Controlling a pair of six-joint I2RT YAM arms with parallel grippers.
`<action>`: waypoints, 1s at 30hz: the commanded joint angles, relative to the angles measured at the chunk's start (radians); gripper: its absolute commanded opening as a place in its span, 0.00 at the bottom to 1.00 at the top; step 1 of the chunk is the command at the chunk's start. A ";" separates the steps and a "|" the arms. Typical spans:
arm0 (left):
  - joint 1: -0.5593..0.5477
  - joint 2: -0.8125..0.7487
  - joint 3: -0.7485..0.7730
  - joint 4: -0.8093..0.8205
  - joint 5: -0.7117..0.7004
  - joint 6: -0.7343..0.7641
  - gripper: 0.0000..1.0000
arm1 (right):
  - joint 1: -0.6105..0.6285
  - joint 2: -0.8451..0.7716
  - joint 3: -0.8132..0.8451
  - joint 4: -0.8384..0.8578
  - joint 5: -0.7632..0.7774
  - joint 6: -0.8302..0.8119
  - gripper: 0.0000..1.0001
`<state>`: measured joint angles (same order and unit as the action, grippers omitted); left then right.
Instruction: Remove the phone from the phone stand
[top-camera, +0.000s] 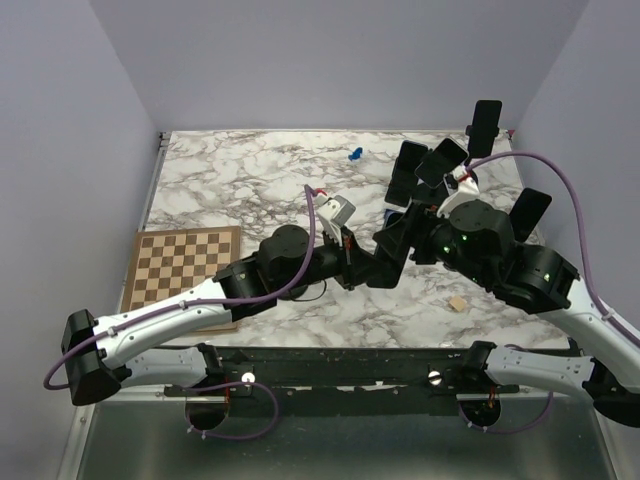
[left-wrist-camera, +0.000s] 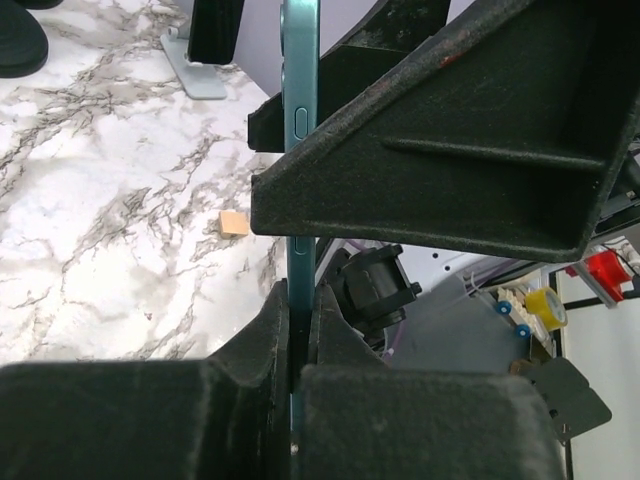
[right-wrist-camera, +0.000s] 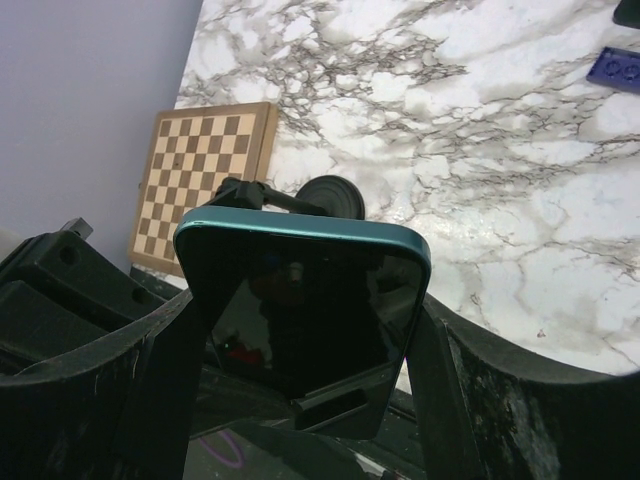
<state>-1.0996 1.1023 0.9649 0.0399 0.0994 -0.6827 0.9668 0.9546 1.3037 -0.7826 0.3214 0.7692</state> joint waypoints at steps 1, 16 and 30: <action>-0.003 0.028 0.025 0.032 0.028 -0.009 0.00 | 0.017 -0.031 0.008 0.036 -0.057 0.015 0.16; 0.159 -0.044 0.050 -0.188 0.080 0.013 0.00 | 0.017 -0.085 0.059 -0.035 0.085 -0.036 1.00; 0.773 0.039 0.294 -0.466 0.458 0.258 0.00 | 0.018 -0.108 0.046 -0.047 0.289 -0.085 1.00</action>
<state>-0.4633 1.0634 1.1217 -0.3172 0.4232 -0.5362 0.9764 0.8448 1.3594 -0.8143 0.5423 0.7074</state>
